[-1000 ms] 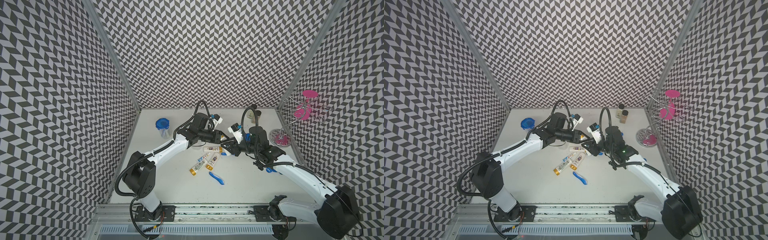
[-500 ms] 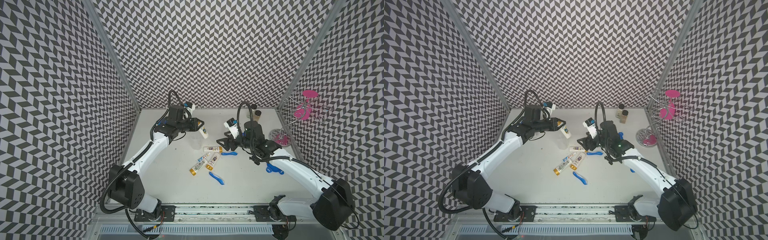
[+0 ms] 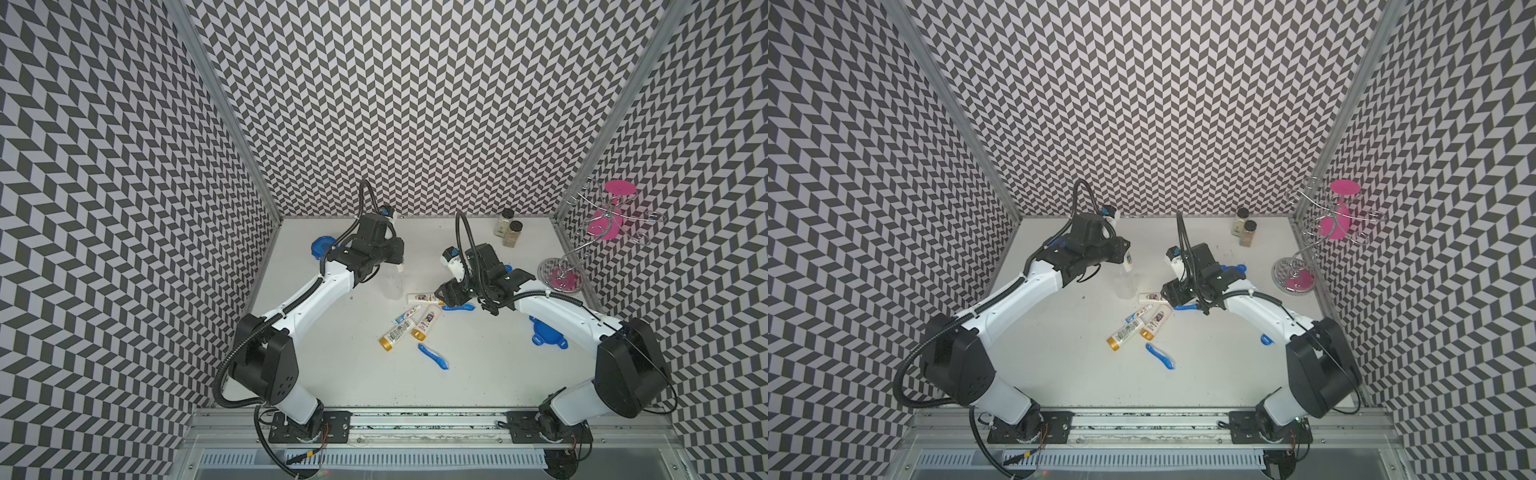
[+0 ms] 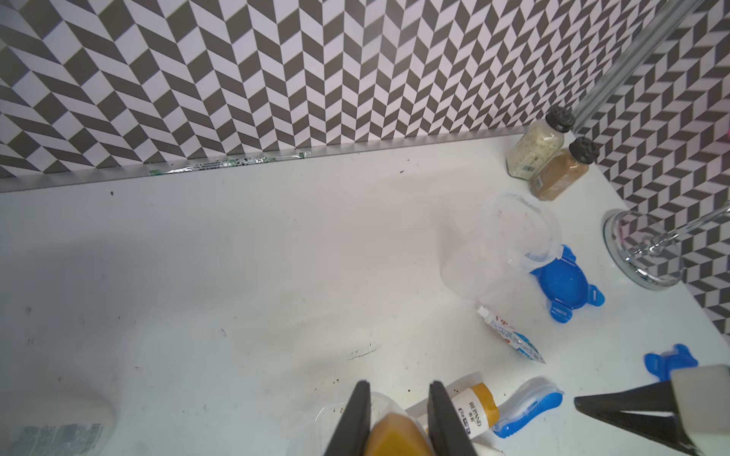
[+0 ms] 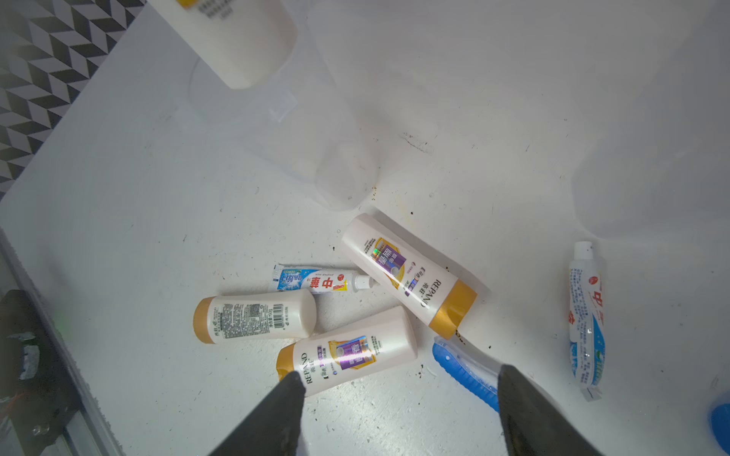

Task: Pack away toiletry kits
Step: Pick up the toiletry item from the center of the board, then place the toiletry item into the container.

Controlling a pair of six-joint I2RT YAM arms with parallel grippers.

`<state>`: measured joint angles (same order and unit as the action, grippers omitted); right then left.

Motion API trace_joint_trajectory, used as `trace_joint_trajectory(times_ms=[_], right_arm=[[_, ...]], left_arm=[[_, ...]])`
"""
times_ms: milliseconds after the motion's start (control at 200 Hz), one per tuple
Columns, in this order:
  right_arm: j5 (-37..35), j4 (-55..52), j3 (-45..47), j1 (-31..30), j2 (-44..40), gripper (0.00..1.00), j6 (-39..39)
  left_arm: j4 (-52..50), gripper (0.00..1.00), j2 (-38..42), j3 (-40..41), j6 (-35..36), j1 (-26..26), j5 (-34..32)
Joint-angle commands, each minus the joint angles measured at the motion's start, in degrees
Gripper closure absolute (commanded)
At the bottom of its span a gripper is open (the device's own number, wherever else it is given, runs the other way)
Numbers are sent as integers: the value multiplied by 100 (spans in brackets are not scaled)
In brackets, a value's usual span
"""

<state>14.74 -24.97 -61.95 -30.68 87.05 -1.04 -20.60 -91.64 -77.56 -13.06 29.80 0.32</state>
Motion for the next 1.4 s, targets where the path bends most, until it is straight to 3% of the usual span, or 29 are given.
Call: trace_joint_trajectory(times_ms=[0, 481, 636, 916, 1077, 1177, 1392], right_arm=[[-15, 119, 91, -35, -125, 22, 88], [10, 140, 52, -39, -161, 20, 109], [3, 152, 30, -35, -226, 20, 122], [-22, 170, -23, -25, -433, 18, 165], [-155, 0, -156, -1, -563, 17, 218], [-75, -49, -89, 183, -686, 15, 499], [700, -71, 319, 1155, -941, 9, 1083]], left_arm=[[152, 100, -45, 101, 213, 184, -646], [256, 100, -348, 690, 45, 281, -1119], [311, 86, -458, 707, 40, 322, -1120], [-67, 46, -169, 426, 152, 331, -1087], [-560, 32, 150, -34, 261, 418, -1036], [-790, 29, 480, -110, 393, 732, -980], [-1168, 30, 620, 295, 272, 1503, -28]])
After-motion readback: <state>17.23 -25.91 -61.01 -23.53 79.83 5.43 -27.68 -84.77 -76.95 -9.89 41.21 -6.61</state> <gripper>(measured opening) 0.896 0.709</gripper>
